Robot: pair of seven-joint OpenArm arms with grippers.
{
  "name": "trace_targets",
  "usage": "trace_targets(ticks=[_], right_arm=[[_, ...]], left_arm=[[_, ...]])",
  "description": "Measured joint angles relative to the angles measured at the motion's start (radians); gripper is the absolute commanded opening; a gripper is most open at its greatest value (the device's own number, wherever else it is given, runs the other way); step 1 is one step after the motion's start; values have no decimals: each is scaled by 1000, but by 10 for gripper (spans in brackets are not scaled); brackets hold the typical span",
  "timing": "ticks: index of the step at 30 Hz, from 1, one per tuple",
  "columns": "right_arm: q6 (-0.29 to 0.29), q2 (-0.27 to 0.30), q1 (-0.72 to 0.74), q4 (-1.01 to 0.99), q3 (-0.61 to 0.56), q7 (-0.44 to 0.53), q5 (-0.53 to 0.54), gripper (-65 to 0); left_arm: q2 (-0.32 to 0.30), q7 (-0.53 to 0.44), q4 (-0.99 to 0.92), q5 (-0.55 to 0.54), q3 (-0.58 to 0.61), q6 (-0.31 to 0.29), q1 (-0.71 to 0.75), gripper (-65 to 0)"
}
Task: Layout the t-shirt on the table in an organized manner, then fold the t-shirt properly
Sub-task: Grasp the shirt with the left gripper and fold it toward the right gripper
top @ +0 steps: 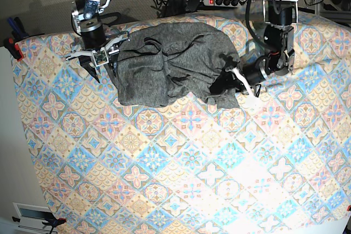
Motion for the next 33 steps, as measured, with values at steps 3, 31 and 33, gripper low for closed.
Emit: trace_targets(ticks=[3,31,33], right_arm=[[5,-2,0,0,-2,0,0,-399],[5,-3,93,-26,-2,-2,-1,-399],[8,-3,89,-27,10,-6,-3,-399]], left_arm=[[11,120,0,-6,-48,0,-21,-630],[220,423,560,84,105,69,43,-630],[240,433,560,88,151,70,16,-630]])
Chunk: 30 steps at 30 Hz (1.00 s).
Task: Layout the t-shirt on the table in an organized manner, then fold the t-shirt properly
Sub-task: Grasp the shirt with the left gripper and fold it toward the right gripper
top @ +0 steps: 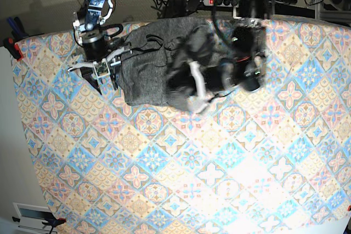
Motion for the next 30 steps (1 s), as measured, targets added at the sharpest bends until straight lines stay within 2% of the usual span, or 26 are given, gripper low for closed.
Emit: trace_targets(ticks=[5,9,16,19,23,25,30], right_arm=[[-11,0,26,0,71,6,4,-399],[-3,-2,11,0,83,-2,-1,-399],[0,-4,19,-1,97,6,3,-399],[-6,-3,19,-1,130,6,3,-399],[-8,2,19,-1,133,6,4,-399],[-8,-3,19,-1,133,6,3,-399],[-10,-3,21,-45,177,6,4,-399]], left_arm=[[66,-6,-16,2,144,-2,-69,-630],[108,-14,-160,8,214,-3,-107,-630],[127,-159,-309,4,409,3,-165,-630],[147,-176,-310,2,426,2,-163,-628],[143,-183,-311,6,415,1,-169,-627],[128,-209,-311,-4,404,0,-169,-629],[65,-200,-311,-6,347,3,-167,-629]])
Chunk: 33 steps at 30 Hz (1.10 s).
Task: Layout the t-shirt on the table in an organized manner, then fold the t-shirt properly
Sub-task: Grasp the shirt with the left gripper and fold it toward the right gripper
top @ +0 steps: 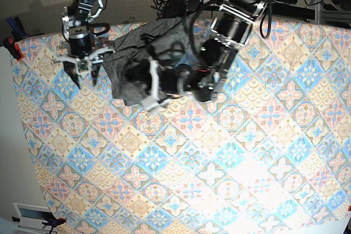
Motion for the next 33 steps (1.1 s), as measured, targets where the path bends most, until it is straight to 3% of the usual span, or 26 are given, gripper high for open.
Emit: trace_targets(ticks=[6,12,25,33], right_arm=[[3,-2,-2,-80,12,-8,-4,-399],[2,0,0,-81,8,0,-3,-399],[3,0,0,-81,8,0,-3,-399],[4,0,0,-77,11,0,0,-399]], left_arm=[[-12,20,1,0,-47,0,1,-606],[18,53,1,4,-3,-1,4,-434],[66,52,0,7,-5,0,-1,-236],[79,53,0,0,0,-1,-1,-214]])
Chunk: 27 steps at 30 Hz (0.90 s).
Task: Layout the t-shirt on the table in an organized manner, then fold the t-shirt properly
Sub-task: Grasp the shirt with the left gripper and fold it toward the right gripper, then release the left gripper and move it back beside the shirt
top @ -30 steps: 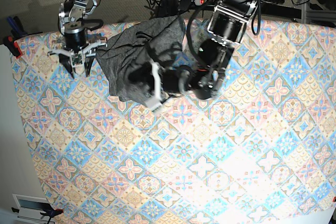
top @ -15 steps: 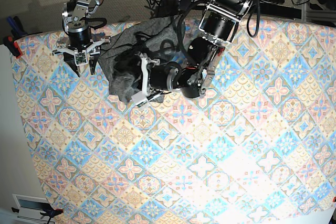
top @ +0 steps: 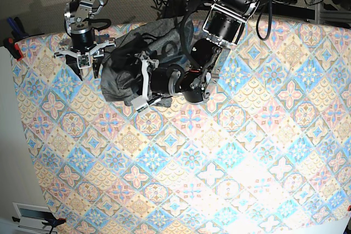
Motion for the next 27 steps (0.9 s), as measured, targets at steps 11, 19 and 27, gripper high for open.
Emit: trace_targets(ticks=[11,19,27], right_arm=[[2,-5,74,43,234,-6,39,-399],[138,-8,2,151,185,-14,254,-399],[133,-7,-23,181,50,-5,307,-399]], left_arm=[[-39,0,26,-87,-133,-2,3,-214],[-298,8,268,-79,-278,2,63,-214],[-321,10,375,-80,-260,-2,103,-214]])
